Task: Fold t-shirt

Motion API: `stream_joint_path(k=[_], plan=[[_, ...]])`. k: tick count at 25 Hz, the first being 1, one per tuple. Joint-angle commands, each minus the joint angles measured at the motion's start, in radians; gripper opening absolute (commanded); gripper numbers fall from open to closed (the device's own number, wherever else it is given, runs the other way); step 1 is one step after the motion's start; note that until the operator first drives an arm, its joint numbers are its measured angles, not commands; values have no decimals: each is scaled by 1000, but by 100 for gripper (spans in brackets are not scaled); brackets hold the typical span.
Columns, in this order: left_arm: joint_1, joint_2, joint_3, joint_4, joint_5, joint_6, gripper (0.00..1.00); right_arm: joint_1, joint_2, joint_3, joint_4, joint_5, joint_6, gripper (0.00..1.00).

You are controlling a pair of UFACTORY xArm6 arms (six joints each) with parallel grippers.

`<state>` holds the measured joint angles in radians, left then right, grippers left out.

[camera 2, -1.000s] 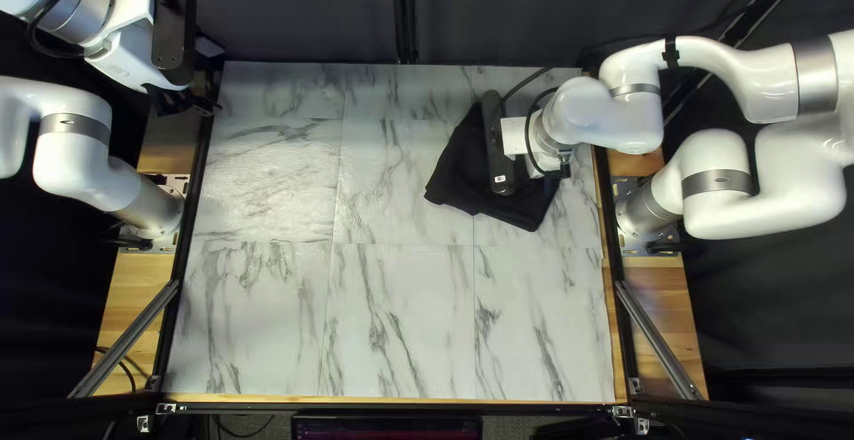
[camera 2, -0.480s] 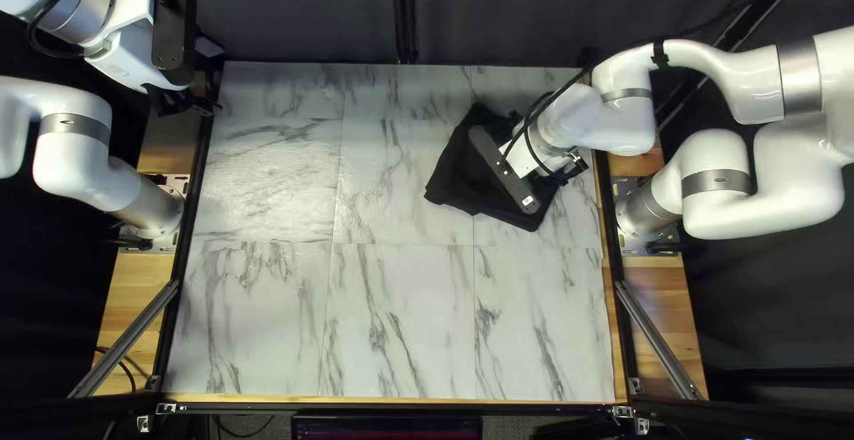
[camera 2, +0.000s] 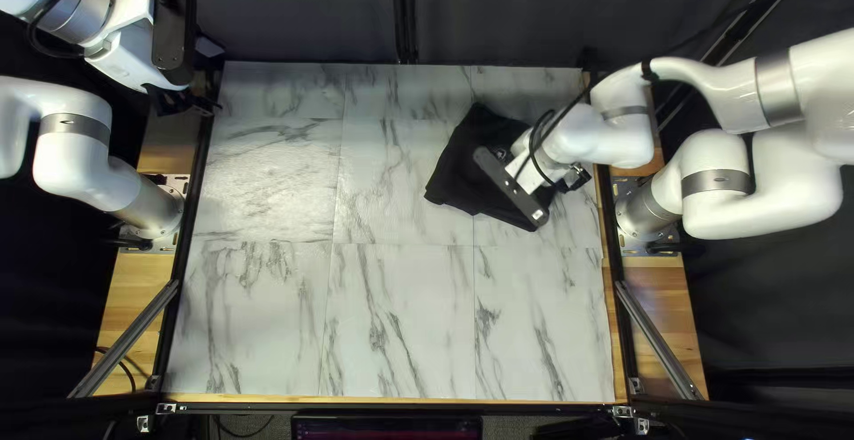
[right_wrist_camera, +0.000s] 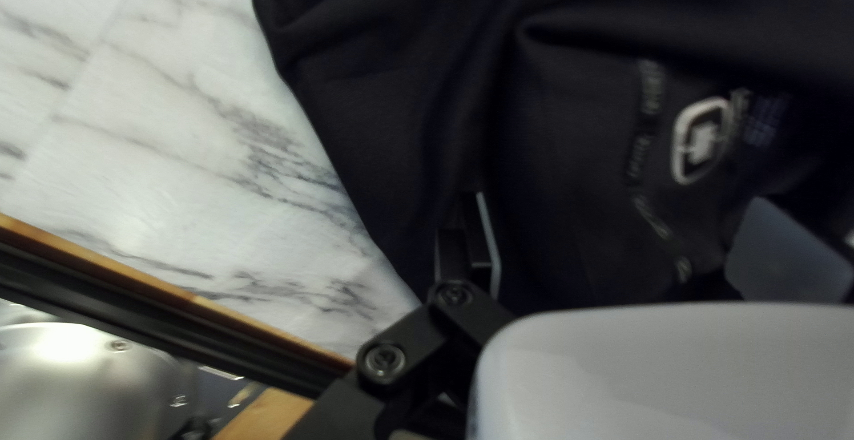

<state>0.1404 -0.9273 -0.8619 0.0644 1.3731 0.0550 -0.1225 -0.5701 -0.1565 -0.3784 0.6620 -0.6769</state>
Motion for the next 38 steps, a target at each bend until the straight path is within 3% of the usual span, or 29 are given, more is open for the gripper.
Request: stream_joint_path(k=[1,3,6,8,9,18,26,38], plan=[[0,0,0,0,0,0,100,-16,47,-2,-58,-38,-23,100],[0,0,0,0,0,0,100,-36,75,-12,-75,-52,-40,98],[0,0,0,0,0,0,100,-64,127,-36,-94,-71,-62,71],[0,0,0,0,0,0,100,-70,147,-45,-100,-73,-69,34],[0,0,0,0,0,0,100,-74,156,-50,-103,-74,-73,1],[0,0,0,0,0,0,100,-63,142,-42,-119,-58,-66,0],[0,0,0,0,0,0,100,26,21,-60,-90,82,-30,0],[0,0,0,0,0,0,100,174,-47,-131,-95,281,77,0]])
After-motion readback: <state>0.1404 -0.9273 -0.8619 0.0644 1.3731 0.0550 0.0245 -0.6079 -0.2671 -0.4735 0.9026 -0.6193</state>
